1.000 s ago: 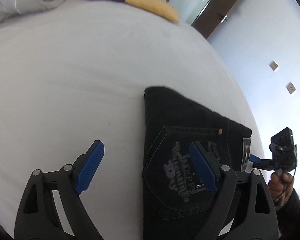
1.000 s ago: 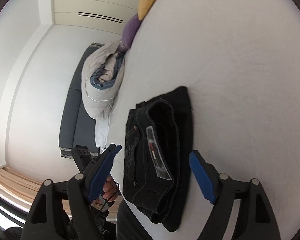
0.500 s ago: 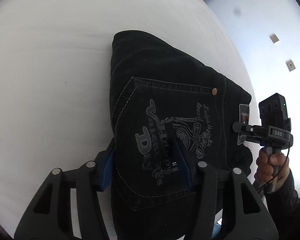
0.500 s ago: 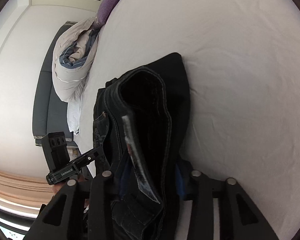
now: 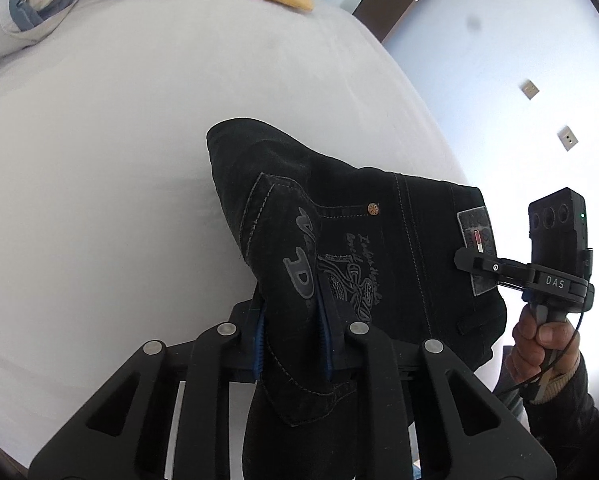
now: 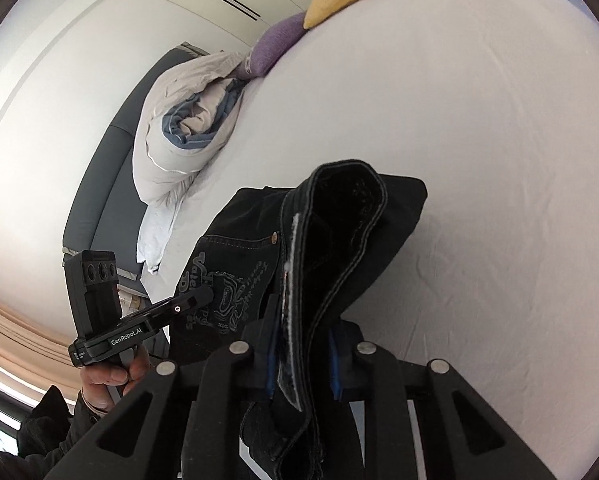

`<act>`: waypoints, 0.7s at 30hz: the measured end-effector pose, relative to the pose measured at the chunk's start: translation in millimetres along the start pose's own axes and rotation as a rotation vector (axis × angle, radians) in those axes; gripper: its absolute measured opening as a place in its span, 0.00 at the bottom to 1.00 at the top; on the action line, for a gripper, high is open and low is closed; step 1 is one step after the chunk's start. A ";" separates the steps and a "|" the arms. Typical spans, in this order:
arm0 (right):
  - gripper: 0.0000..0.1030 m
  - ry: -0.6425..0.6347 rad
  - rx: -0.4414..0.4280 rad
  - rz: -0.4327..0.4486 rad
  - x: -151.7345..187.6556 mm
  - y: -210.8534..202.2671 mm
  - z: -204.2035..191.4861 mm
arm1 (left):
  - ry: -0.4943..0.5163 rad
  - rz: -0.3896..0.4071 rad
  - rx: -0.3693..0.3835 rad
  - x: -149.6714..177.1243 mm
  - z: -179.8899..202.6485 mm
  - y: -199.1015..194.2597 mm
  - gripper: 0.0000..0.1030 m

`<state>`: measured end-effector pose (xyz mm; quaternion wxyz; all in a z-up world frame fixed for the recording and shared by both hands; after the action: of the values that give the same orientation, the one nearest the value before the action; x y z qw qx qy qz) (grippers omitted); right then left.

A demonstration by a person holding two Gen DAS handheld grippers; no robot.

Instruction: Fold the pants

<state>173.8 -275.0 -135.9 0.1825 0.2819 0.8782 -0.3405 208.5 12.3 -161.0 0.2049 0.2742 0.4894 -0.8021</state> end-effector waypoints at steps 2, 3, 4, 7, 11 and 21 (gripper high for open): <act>0.21 -0.021 -0.002 0.031 -24.9 -8.5 -0.9 | 0.012 0.030 0.013 -16.5 9.0 1.2 0.18; 0.21 -0.026 -0.002 0.039 -36.1 -9.8 0.8 | 0.013 0.048 0.016 -25.8 12.0 4.5 0.18; 0.21 -0.031 -0.003 0.048 -46.8 -9.3 3.5 | 0.014 0.059 0.017 -33.6 7.7 3.4 0.18; 0.21 -0.011 -0.011 0.048 -67.3 3.8 19.6 | -0.003 0.061 0.006 -44.5 5.8 29.1 0.18; 0.27 0.037 0.072 -0.016 -62.9 39.8 64.7 | -0.030 -0.032 -0.029 -30.1 -12.2 77.5 0.20; 0.68 0.153 0.135 0.162 -39.5 -25.3 99.1 | -0.050 0.058 -0.168 -9.1 -42.8 53.6 0.69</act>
<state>201.5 -374.5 -172.7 0.1224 0.3887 0.8391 -0.3604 257.7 27.8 -207.1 0.2623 0.2498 0.5415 -0.7586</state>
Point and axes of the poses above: each gripper's, at about its wrist camera, not at the fingertips, and y roughly the way its jaws point, z to its right, x to its underside, the point moved 5 cm from there along y, roughly the way its jaws point, and after that the axes turned 15 degrees about z, right-handed, at the moved point
